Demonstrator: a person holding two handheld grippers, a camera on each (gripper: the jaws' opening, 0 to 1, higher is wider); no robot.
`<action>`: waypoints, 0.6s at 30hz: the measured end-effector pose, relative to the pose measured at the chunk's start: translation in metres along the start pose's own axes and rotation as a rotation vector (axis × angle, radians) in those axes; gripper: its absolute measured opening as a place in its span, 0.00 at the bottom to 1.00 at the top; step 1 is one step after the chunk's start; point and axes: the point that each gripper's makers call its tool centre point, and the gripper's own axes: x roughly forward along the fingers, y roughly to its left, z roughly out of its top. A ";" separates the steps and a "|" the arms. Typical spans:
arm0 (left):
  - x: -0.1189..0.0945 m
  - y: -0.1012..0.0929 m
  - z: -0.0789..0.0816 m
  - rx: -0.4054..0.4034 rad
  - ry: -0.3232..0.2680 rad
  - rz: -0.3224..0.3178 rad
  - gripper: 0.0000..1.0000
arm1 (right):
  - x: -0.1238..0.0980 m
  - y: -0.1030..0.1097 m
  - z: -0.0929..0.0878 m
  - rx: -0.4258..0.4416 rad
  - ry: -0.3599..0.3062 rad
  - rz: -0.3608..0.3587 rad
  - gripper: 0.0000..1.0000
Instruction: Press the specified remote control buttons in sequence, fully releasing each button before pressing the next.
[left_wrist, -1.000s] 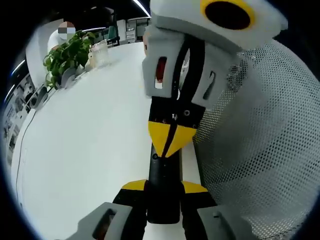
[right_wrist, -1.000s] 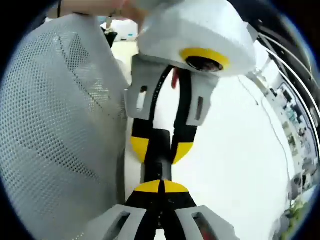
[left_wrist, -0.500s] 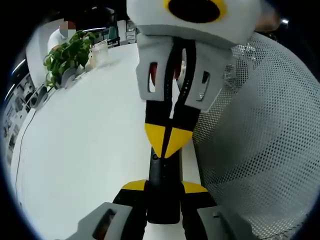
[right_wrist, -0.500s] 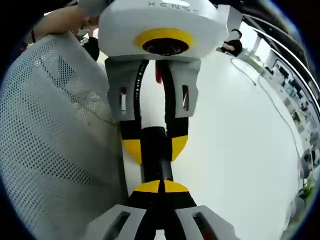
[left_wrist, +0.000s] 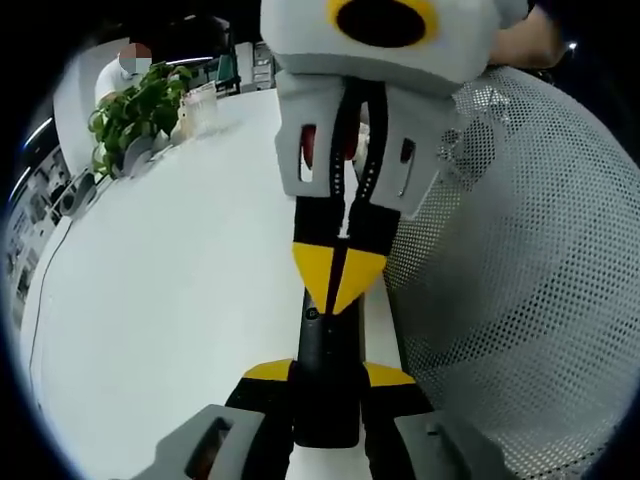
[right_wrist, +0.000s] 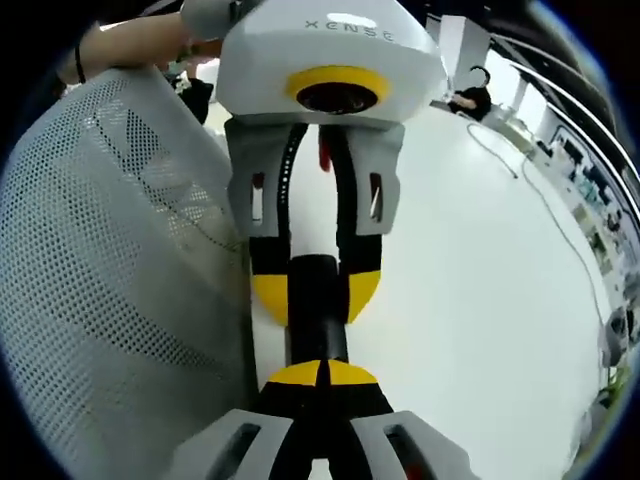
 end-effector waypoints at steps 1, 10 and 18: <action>0.000 0.000 0.000 0.000 -0.001 -0.001 0.25 | 0.000 0.000 0.000 -0.012 0.025 0.002 0.00; 0.000 0.000 0.000 -0.007 -0.016 0.000 0.25 | -0.002 -0.003 -0.001 0.172 -0.042 -0.023 0.00; 0.000 0.000 0.000 -0.007 -0.020 0.001 0.25 | 0.000 -0.011 -0.002 0.205 0.006 0.022 0.00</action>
